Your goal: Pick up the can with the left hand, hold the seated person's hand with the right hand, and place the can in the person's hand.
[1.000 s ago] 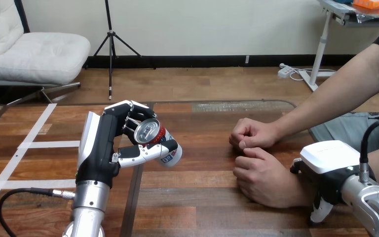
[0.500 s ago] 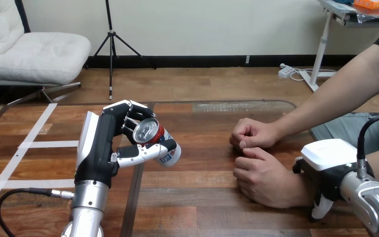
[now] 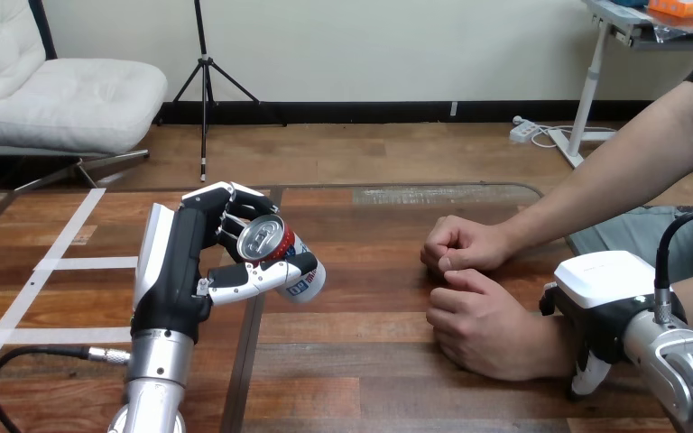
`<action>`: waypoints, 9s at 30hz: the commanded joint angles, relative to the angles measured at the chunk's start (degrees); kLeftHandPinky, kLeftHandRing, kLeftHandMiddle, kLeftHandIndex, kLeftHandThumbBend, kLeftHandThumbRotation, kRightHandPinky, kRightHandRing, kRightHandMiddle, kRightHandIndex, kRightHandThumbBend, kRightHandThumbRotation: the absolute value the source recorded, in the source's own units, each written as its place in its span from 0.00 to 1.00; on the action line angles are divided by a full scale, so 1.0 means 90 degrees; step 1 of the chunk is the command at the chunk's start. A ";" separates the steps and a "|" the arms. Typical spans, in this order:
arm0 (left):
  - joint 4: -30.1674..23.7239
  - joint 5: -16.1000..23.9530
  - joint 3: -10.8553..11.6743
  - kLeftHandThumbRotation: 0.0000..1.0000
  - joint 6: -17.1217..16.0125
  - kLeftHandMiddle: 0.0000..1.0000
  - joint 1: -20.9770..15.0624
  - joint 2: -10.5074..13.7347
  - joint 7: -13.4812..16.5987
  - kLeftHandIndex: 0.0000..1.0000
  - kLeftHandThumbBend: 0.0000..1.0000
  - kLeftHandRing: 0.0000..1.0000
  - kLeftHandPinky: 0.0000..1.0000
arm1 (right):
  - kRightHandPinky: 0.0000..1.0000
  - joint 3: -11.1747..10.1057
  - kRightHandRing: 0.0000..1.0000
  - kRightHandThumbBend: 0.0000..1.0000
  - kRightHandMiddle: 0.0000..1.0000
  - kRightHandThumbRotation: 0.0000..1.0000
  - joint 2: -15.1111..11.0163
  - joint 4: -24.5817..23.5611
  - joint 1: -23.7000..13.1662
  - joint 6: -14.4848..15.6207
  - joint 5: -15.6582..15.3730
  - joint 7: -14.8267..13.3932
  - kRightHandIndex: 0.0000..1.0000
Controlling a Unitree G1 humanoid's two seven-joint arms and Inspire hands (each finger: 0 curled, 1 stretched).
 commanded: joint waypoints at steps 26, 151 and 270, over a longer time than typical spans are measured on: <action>-0.0360 0.0000 0.0100 0.00 -0.0068 0.44 -0.0283 0.0073 0.0032 0.45 0.67 0.36 0.30 | 0.22 0.0028 0.32 0.69 0.44 0.00 -0.0073 0.0480 -0.0229 0.0076 0.0326 -0.1155 0.61; -0.0286 0.0106 -0.0084 0.00 -0.0084 0.45 -0.0479 -0.0083 -0.0041 0.46 0.67 0.37 0.30 | 0.34 -0.0377 0.41 0.82 0.48 0.00 -0.0154 -0.1278 -0.0050 0.0099 0.1260 -0.0958 0.51; -0.0706 0.0142 -0.0558 0.00 -0.0018 0.42 -0.1036 -0.0475 -0.0686 0.45 0.68 0.35 0.29 | 0.29 -0.0218 0.37 0.87 0.45 0.00 0.0256 -0.1962 -0.0510 -0.0245 0.0907 -0.0618 0.50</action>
